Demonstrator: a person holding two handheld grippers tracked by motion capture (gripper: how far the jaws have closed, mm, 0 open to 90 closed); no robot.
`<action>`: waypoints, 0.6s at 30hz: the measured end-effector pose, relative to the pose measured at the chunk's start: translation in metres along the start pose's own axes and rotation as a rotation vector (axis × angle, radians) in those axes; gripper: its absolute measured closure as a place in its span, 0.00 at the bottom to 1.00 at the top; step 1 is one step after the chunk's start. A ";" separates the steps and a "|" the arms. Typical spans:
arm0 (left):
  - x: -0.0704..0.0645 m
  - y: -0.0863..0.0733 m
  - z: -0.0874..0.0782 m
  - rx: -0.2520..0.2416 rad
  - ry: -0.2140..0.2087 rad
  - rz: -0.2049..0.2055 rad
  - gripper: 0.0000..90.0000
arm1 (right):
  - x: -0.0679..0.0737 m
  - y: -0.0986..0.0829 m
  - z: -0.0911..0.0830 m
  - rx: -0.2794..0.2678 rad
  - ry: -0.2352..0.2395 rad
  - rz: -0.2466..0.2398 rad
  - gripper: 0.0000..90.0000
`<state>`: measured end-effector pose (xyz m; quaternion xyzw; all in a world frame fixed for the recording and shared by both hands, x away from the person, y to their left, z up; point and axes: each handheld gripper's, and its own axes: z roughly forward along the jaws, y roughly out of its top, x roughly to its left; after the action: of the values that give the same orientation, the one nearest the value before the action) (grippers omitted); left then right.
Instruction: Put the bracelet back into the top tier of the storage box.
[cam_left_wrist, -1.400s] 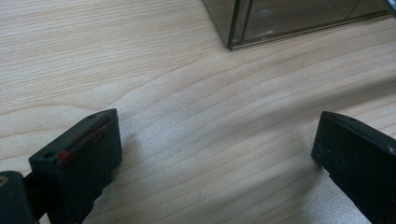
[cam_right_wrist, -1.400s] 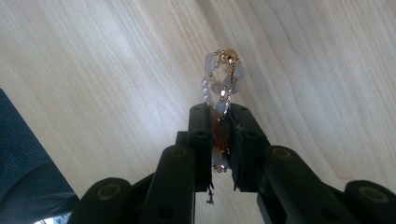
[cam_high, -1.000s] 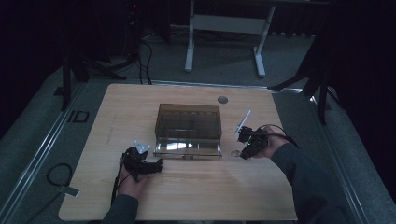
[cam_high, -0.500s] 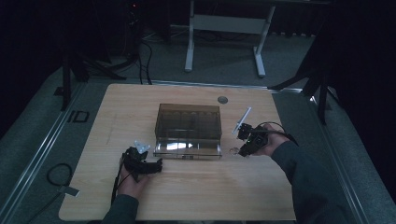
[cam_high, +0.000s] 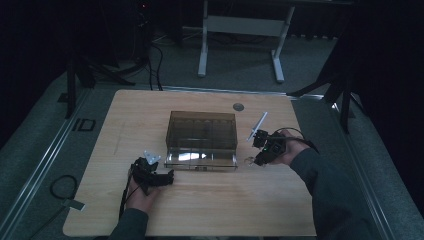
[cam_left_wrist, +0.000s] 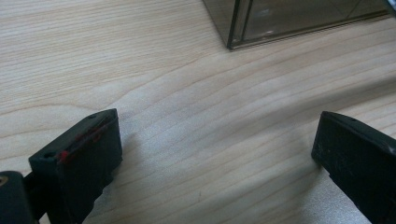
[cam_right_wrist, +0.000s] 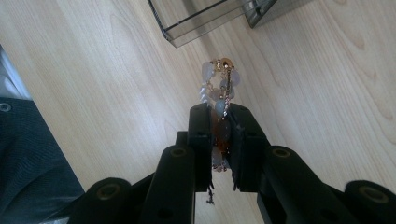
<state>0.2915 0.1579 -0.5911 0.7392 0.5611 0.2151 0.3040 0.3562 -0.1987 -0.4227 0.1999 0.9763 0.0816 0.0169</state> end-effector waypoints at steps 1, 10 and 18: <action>0.000 0.000 0.000 0.000 0.000 -0.001 0.02 | 0.000 0.000 -0.001 -0.001 0.000 -0.002 0.89; 0.000 0.000 0.000 0.000 0.000 -0.001 0.02 | 0.000 0.002 -0.007 -0.011 -0.006 -0.015 0.89; 0.000 0.000 0.000 0.000 0.000 0.000 0.02 | 0.002 0.003 -0.014 -0.018 -0.012 -0.035 0.89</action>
<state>0.2915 0.1578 -0.5911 0.7391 0.5612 0.2151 0.3042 0.3550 -0.1970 -0.4084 0.1830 0.9787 0.0890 0.0258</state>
